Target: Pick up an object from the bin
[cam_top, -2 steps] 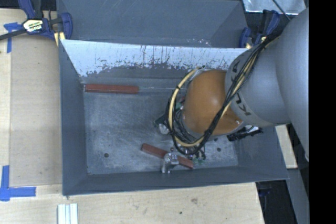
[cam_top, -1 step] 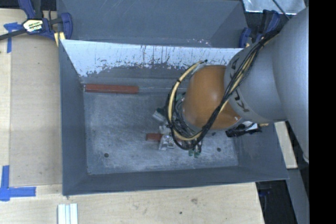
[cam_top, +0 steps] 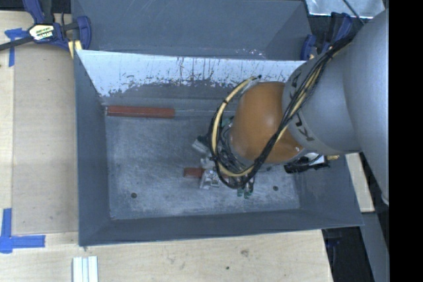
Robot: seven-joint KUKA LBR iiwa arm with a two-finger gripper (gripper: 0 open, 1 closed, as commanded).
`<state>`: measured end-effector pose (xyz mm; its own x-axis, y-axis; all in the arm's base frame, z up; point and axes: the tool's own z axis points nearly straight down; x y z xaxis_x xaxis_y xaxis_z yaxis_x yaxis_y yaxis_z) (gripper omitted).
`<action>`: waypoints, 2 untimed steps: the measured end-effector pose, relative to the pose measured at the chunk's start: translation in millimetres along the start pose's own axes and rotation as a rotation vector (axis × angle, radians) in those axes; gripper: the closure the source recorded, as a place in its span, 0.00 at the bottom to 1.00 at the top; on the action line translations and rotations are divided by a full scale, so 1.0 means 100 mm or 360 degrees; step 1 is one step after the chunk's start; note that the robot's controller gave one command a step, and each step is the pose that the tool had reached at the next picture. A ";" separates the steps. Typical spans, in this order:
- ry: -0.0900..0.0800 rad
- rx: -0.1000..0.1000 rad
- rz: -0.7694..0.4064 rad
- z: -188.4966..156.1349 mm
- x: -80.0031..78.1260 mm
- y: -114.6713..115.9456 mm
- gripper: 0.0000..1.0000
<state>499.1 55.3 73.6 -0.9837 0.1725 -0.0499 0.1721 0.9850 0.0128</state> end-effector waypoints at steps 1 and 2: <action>0.0010 0.0002 0.0009 -0.03 -0.01 0.00 1.00; 0.0054 0.0014 0.0002 -0.10 0.03 -0.01 1.00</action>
Offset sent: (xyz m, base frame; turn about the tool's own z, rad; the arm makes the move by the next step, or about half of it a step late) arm 0.0000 -0.0001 0.0822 -0.0003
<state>495.9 54.8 83.2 -0.9847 0.1738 -0.0157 0.1738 0.9848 0.0038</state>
